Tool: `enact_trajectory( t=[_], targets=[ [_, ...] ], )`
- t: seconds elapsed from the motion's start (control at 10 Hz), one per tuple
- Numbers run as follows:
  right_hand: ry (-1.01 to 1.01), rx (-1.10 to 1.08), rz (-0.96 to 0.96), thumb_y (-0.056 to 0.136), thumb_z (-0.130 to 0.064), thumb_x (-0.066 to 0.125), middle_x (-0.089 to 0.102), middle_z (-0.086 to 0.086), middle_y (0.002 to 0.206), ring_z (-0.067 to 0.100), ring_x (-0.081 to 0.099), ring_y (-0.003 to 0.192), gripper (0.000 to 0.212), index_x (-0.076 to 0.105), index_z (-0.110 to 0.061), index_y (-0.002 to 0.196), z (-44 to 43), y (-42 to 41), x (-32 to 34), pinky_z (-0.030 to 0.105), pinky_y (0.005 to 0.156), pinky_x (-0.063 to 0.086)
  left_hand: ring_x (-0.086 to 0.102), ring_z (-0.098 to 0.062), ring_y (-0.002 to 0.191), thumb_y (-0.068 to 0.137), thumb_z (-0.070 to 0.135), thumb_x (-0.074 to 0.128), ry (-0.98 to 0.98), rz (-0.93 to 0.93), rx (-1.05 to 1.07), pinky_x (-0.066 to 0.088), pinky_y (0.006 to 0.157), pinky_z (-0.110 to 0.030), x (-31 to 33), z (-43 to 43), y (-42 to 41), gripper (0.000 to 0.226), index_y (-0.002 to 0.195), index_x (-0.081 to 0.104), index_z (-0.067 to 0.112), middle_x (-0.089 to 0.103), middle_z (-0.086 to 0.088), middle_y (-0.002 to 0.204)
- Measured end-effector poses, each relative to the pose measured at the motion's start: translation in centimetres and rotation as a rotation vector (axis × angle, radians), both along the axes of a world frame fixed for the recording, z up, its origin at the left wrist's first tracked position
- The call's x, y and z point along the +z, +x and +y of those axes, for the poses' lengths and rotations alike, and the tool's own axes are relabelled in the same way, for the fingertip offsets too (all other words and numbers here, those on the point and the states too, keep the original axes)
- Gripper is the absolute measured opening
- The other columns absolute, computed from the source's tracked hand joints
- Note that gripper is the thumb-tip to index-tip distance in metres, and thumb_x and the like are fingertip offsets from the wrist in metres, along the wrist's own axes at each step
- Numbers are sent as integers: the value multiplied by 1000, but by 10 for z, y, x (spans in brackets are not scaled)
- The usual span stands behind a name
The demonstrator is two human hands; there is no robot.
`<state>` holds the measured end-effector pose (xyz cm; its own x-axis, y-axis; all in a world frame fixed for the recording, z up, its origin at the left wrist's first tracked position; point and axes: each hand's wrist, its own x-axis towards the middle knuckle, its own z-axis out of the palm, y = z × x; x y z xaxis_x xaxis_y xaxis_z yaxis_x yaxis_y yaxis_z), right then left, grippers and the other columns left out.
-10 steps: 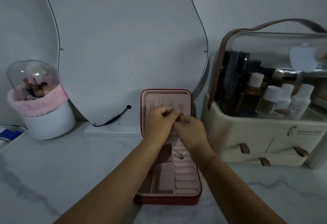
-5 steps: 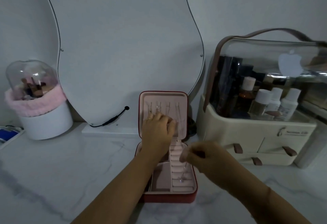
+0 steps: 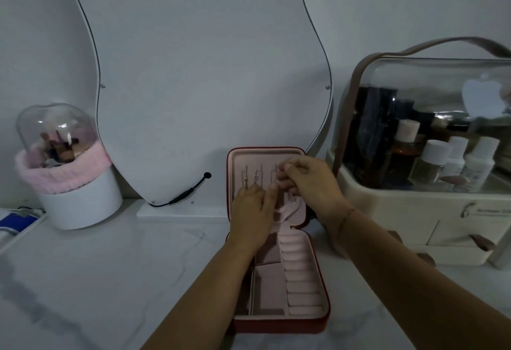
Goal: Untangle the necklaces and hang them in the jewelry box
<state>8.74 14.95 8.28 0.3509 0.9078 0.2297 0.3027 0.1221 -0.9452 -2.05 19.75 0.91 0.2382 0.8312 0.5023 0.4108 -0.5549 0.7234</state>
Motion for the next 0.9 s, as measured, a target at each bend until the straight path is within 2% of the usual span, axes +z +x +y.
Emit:
enact_trajectory(
  t=[0.1,0.3,0.5,0.6,0.7,0.8,0.9],
  targets=[
    [-18,-9,-76,97,-13,48,68,2,86,7,63,67,17,64,-17,92,5,2,-3,19,62,47,48,-20,83,100,30,39,-33,-16,-18,39,76,-34,1,0,0,43,73,60,3,55,-6,73],
    [-29,-22,-92,96,-11,50,68,2,82,8,61,62,18,64,-17,88,8,3,-1,19,59,47,47,-17,86,100,33,36,-76,-44,-43,39,76,-31,-2,4,-1,42,79,62,7,57,-5,79],
    [-77,-87,-221,96,-13,51,69,8,77,15,66,64,23,67,-11,80,1,1,-7,20,58,48,49,-17,87,99,36,35,-72,-98,-61,37,76,-28,0,2,-2,48,81,64,3,60,-9,81],
    [-78,-104,-199,95,-11,51,68,8,77,14,65,65,21,66,-12,81,-4,2,-10,19,57,47,49,-16,88,96,48,29,-69,-124,-75,36,77,-27,-1,2,-3,59,82,67,5,62,-9,83],
    [-68,-100,-128,96,-10,48,68,9,81,19,67,72,17,65,-11,91,-14,2,-12,27,68,56,53,-18,95,94,55,26,-80,-123,-86,41,86,-32,-2,4,-4,63,90,71,10,64,-5,92],
    [-101,-74,-169,96,-11,49,67,4,79,16,66,72,20,60,-23,84,-33,1,-23,30,73,57,53,-16,104,95,55,26,-131,-137,-128,40,92,-32,-1,2,-6,57,99,71,21,63,2,103],
    [-130,-14,-191,93,-9,53,68,1,76,10,66,67,23,60,-28,82,-69,-5,-33,21,66,55,57,1,96,99,46,31,-259,-218,-170,41,82,-15,8,-12,-14,46,95,71,24,66,9,100]
  ],
)
